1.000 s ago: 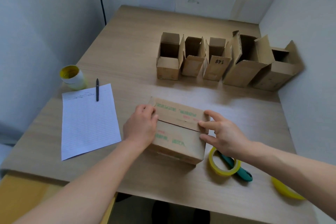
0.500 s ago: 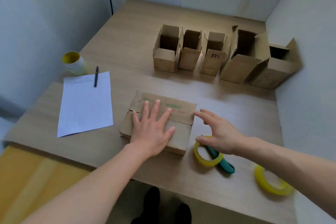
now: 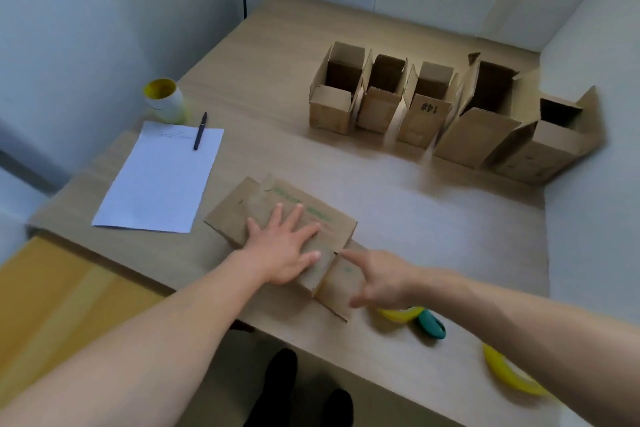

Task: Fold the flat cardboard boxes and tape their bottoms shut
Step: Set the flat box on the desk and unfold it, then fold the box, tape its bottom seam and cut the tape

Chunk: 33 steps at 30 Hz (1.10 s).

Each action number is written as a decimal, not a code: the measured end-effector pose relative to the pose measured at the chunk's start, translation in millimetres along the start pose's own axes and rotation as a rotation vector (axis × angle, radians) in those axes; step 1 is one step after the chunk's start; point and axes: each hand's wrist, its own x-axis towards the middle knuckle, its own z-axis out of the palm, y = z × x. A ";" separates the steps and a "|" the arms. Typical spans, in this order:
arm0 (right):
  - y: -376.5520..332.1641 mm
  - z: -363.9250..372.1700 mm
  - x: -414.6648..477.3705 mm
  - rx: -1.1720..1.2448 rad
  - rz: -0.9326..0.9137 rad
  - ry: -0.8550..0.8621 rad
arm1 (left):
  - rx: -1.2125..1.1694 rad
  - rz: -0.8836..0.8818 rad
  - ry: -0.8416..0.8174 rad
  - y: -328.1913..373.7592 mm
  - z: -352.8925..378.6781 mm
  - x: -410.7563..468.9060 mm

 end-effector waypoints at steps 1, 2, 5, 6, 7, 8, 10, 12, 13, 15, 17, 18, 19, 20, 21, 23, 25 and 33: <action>1.7 8.2 1.9 -0.024 0.012 -0.041 | 0.008 -0.009 0.010 -0.1 13.3 -2.1; 4.9 14.8 4.4 -0.039 0.027 -0.082 | 0.011 -0.019 0.035 0.2 22.3 -1.9; 15.2 26.2 8.5 -0.108 0.023 -0.137 | 0.014 -0.029 0.067 2.0 29.6 5.1; 17.8 26.3 8.9 -0.125 0.024 -0.125 | 0.011 -0.029 0.067 3.4 30.6 7.3; 19.7 24.3 9.6 -0.130 0.031 -0.105 | 0.006 -0.031 0.071 5.3 31.7 9.0; 21.4 21.1 9.9 -0.132 0.036 -0.080 | 0.001 -0.036 0.074 6.9 32.3 10.3; 25.9 13.8 9.5 -0.161 0.047 -0.018 | -0.008 -0.048 0.079 9.1 32.2 12.3; 34.7 11.2 5.9 -0.257 0.061 0.038 | -0.013 -0.052 0.078 10.8 31.6 13.6; 41.0 12.3 3.3 -0.324 0.057 0.055 | -0.017 -0.054 0.080 11.3 31.3 14.0; 55.5 19.3 -1.7 -0.453 0.054 0.056 | -0.019 -0.059 0.083 12.0 30.8 14.5; 65.4 26.9 -6.2 -0.554 0.057 0.040 | -0.024 -0.066 0.080 14.0 31.0 14.9; 68.6 30.0 -7.8 -0.585 0.055 0.027 | -0.025 -0.069 0.079 15.5 31.2 15.1; 70.8 32.8 -8.4 -0.608 0.052 0.012 | -0.026 -0.073 0.079 17.0 31.5 15.3; 73.0 35.3 -8.8 -0.625 0.049 -0.004 | -0.029 -0.079 0.082 18.6 31.5 15.5; 75.3 37.7 -9.1 -0.644 0.037 -0.013 | -0.034 -0.086 0.087 19.9 31.9 15.7; 80.4 43.2 -10.5 -0.672 0.006 -0.014 | -0.033 -0.092 0.093 22.1 32.2 16.0; 85.0 47.4 -13.2 -0.678 -0.026 0.013 | -0.029 -0.090 0.096 23.1 33.0 15.2; 82.2 -0.3 -40.3 0.062 0.124 0.314 | -0.023 -0.053 0.076 22.5 32.3 11.8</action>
